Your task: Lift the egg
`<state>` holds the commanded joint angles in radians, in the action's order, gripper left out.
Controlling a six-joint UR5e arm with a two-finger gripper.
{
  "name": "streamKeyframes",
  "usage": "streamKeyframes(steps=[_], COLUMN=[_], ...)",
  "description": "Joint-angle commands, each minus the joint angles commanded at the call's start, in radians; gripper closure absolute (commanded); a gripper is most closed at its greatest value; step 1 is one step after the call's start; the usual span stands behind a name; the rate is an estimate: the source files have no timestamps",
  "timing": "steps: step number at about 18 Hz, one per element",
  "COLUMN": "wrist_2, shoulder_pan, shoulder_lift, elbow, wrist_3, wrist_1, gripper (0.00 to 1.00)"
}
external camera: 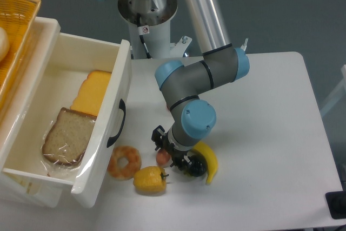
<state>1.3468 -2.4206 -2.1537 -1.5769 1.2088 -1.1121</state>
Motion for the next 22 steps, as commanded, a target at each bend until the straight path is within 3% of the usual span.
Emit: streamKeyframes(steps=[2,6,7,14,17,22], wrist_2=[0.002,0.000,0.000,0.003,0.098,0.120], shoulder_pan=[0.000,-0.002,-0.002,-0.003,-0.002,-0.014], shoulder_lift=[0.002,0.006,0.008,0.026,0.049,0.135], elbow=[0.000,0.008,0.008,0.015,0.040,0.038], wrist_3=[0.002,0.012,0.021,0.058,0.159,0.231], wrist_1=[-0.002,-0.002,-0.002,-0.005,-0.011,-0.014], gripper=[0.54,0.70,0.79,0.85,0.85,0.85])
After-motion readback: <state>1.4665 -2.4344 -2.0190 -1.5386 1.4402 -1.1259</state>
